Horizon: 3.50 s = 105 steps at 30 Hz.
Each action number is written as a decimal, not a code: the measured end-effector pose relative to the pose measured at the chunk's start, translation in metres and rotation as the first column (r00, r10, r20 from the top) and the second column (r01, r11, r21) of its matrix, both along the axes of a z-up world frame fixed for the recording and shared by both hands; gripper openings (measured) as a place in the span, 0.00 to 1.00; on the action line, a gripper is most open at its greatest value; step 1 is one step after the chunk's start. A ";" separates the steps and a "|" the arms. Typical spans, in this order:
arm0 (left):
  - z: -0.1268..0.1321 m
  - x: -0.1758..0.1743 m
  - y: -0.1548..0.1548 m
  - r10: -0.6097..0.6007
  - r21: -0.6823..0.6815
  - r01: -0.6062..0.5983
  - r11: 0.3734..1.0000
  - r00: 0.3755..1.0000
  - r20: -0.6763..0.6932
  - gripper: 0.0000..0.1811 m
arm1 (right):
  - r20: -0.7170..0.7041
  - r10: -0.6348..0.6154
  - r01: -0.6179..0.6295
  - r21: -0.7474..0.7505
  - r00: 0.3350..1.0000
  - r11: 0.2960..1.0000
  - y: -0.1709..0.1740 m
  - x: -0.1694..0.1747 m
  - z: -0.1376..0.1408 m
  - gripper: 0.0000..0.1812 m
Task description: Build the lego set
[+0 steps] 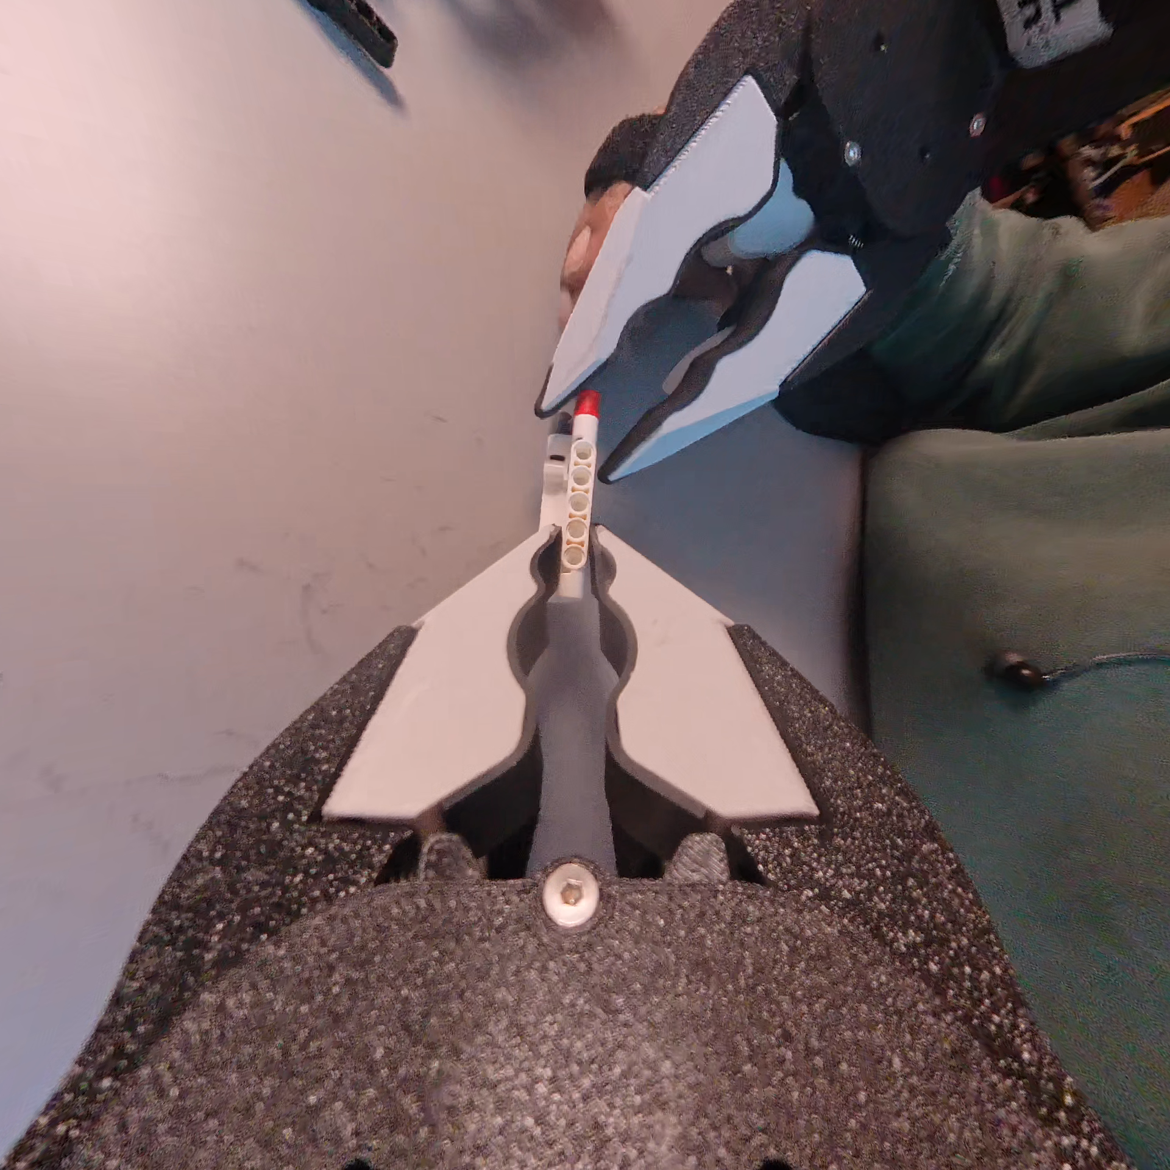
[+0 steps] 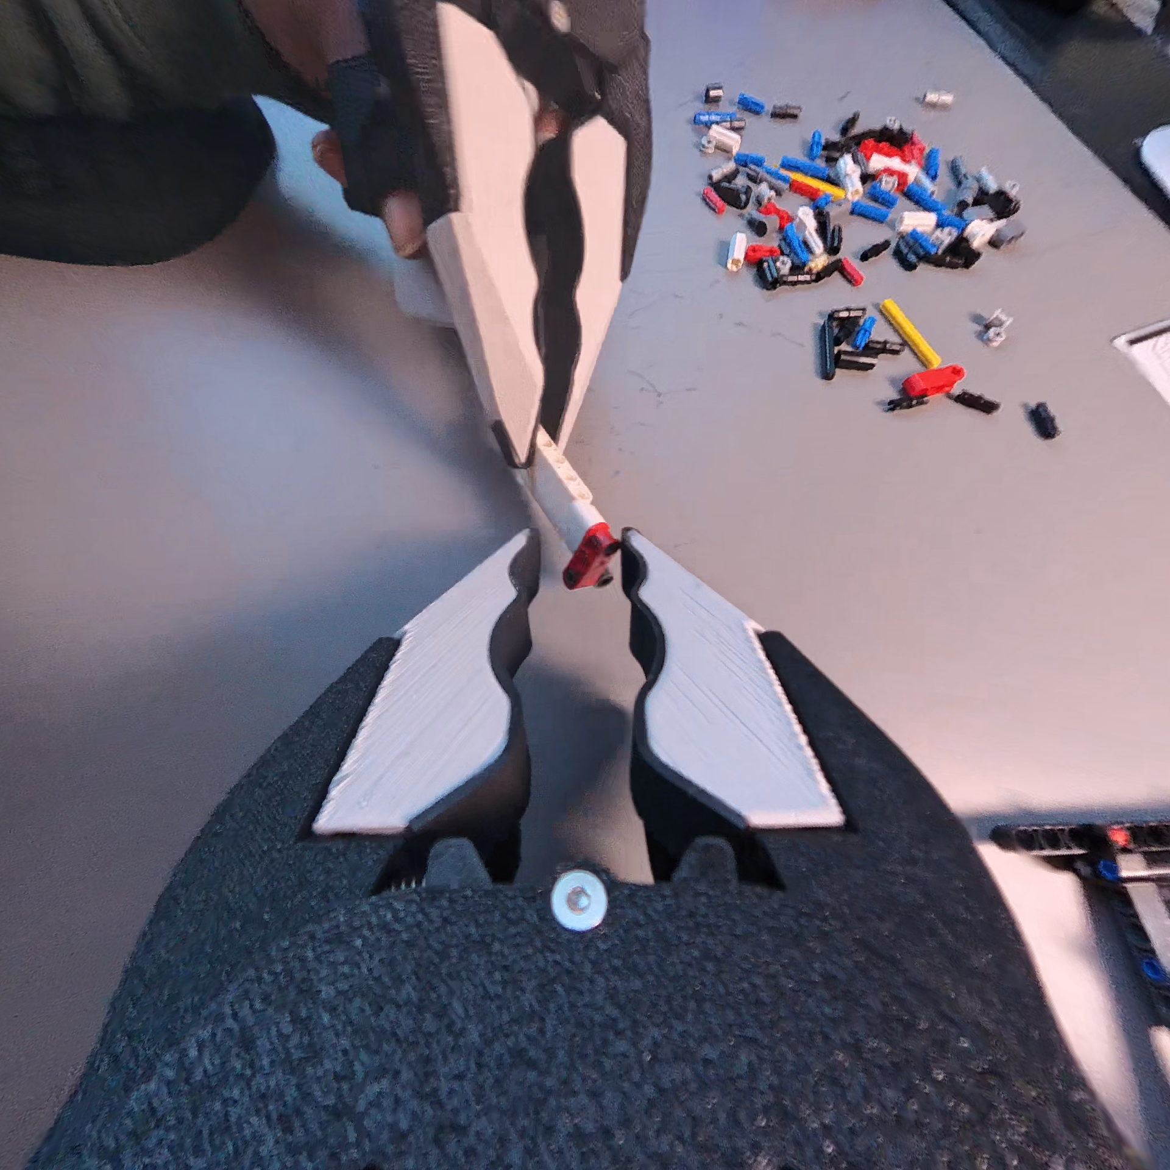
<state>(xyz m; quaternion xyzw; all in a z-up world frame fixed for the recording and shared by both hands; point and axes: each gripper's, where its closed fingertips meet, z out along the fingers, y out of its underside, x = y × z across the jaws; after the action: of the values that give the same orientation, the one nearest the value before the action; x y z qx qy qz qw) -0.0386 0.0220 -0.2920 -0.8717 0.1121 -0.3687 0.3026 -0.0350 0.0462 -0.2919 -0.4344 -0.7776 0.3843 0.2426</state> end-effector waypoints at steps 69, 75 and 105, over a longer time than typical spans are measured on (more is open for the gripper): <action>0.108 -0.104 0.016 0.620 0.790 -0.326 0.520 0.780 -0.086 0.38 | 0.184 -0.637 0.617 0.158 0.748 0.771 0.229 -0.201 -0.017 0.44; 0.101 -0.093 0.018 0.583 0.781 -0.282 0.558 0.803 -0.127 0.36 | 0.235 -0.624 0.618 0.108 0.745 0.779 0.220 -0.206 -0.024 0.32; 0.094 -0.083 0.023 0.499 0.596 -0.483 0.641 0.853 0.155 0.36 | -0.278 -0.356 0.335 -0.122 0.892 0.934 0.103 -0.079 0.097 0.07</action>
<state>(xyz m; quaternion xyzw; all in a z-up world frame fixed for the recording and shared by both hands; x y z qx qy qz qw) -0.1220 0.0455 -0.1976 -0.7261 -0.0113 -0.2050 0.6562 -0.1142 0.1495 -0.1944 -0.5117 -0.6286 0.4231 0.4049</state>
